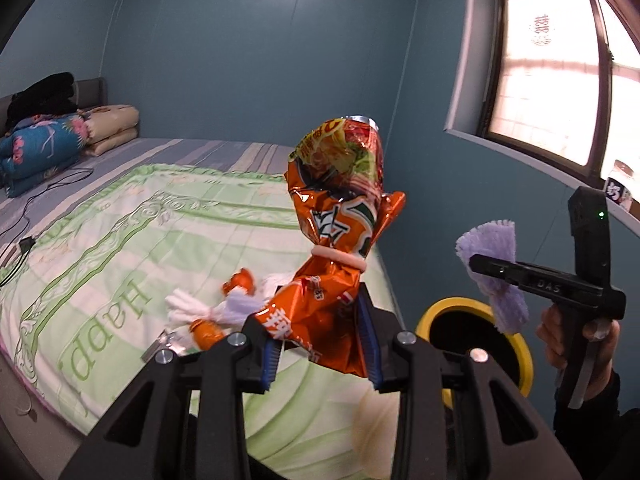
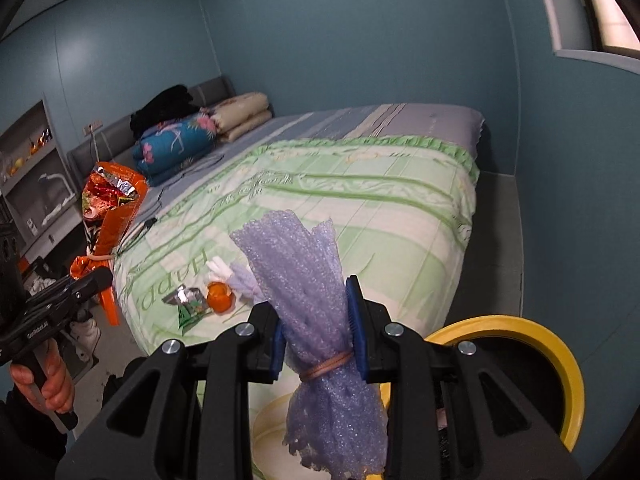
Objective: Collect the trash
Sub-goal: 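Carry the orange snack bag and lavender foam net over the bin with both grippers, then open both grippers to drop the snack bag and foam net into the bin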
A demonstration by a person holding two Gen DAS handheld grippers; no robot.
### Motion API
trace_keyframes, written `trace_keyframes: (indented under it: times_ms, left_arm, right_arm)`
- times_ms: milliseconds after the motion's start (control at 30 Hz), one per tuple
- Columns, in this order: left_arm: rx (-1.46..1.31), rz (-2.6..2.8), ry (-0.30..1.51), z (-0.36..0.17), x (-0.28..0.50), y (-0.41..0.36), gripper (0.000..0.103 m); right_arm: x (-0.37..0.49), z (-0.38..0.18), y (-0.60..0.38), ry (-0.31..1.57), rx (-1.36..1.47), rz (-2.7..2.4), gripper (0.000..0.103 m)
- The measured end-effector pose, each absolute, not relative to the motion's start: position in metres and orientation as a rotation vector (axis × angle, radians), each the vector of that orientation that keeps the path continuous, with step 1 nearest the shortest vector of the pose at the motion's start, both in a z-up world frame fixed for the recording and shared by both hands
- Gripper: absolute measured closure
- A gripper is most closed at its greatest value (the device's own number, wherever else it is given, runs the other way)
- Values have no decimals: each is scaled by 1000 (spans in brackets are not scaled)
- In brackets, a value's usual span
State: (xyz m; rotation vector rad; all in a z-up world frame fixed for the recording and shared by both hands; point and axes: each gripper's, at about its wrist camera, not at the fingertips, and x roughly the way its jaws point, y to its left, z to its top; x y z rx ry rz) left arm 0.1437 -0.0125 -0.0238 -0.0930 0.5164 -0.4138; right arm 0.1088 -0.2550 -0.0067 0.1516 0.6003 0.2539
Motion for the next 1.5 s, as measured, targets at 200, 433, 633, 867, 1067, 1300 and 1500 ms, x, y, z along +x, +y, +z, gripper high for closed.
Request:
trace_keyframes:
  times_ms: [200, 433, 633, 867, 1067, 1300, 1500]
  left_arm:
    - [-76, -486, 497, -12, 144, -49, 72]
    - [-58, -558, 512, -15, 157, -87, 72]
    - [-59, -619, 530, -20, 170, -117, 71]
    - [-45, -682, 556, -32, 181, -154, 71]
    - [-19, -729, 605, -49, 187, -186, 71]
    - [7, -764, 655, -69, 190, -213, 71]
    - [16, -790, 708, -85, 194, -233, 71]
  right_arm:
    - [91, 4, -283, 542, 183, 198, 78]
    - [75, 7, -316, 510, 222, 123, 78]
    - [63, 0, -346, 493, 268, 58, 78]
    - [55, -13, -371, 498, 317, -9, 77]
    - [53, -29, -386, 519, 353, -38, 77]
    - [54, -45, -396, 553, 385, -56, 77]
    - [55, -57, -402, 581, 411, -61, 77]
